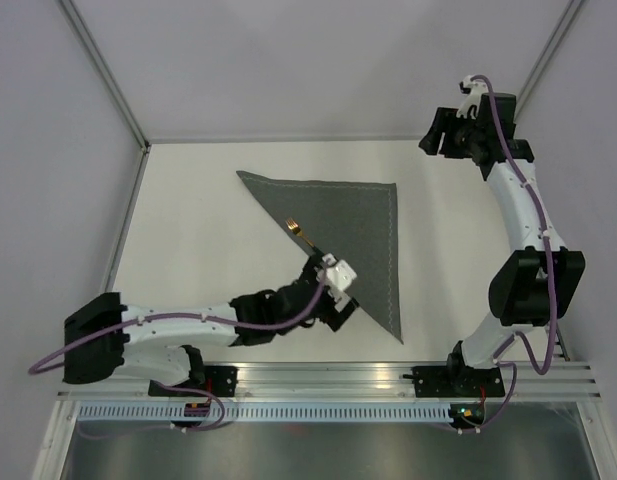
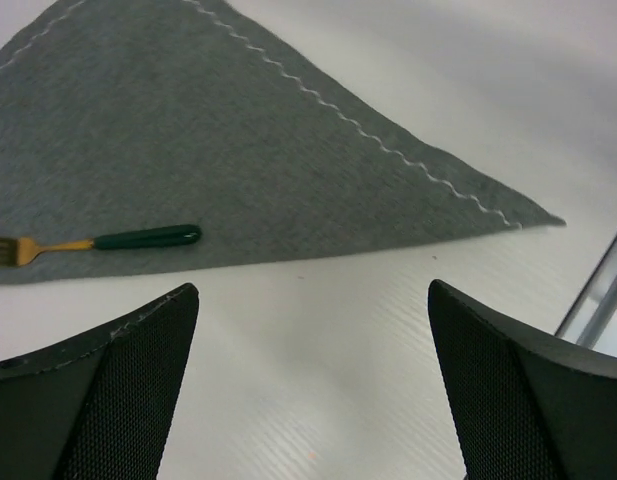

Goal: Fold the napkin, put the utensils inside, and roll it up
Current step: Fold the napkin

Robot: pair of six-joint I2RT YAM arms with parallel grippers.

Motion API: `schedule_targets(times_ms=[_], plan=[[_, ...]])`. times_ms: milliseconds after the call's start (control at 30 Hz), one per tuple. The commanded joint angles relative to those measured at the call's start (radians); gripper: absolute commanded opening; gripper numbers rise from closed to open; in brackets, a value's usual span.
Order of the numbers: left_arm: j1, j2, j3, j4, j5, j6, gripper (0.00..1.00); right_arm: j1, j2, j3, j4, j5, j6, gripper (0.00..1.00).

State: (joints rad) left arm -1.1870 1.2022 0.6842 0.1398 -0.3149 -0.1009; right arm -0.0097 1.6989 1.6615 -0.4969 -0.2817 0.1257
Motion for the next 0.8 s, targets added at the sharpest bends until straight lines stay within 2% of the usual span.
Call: schedule_targets(times_ms=[0,67,167,300,367,400,600,767], plan=[[-0.193,0.121,-0.005,0.225,-0.260,0.217,1.00,-0.097,0.013,0.037,-0.031,-0.145,0.057,0.69],[-0.274,0.215,-0.008,0.283,-0.294,0.312,1.00,-0.130,0.019,0.026,-0.017,-0.174,0.064,0.69],[-0.347,0.281,-0.078,0.527,-0.205,0.444,0.99,-0.161,0.033,0.012,-0.009,-0.191,0.066,0.68],[-0.355,0.344,-0.093,0.590,-0.127,0.467,0.98,-0.168,0.027,-0.008,0.004,-0.185,0.057,0.67],[-0.361,0.409,-0.104,0.713,-0.063,0.507,0.97,-0.168,0.021,-0.019,0.020,-0.179,0.057,0.67],[-0.365,0.439,-0.086,0.748,-0.084,0.517,0.97,-0.171,0.019,-0.023,0.023,-0.177,0.058,0.67],[-0.367,0.603,0.023,0.788,-0.020,0.538,0.87,-0.173,0.021,-0.020,0.029,-0.182,0.066,0.65],[-0.367,0.668,0.073,0.810,-0.006,0.549,0.80,-0.174,0.018,-0.020,0.038,-0.177,0.071,0.64]])
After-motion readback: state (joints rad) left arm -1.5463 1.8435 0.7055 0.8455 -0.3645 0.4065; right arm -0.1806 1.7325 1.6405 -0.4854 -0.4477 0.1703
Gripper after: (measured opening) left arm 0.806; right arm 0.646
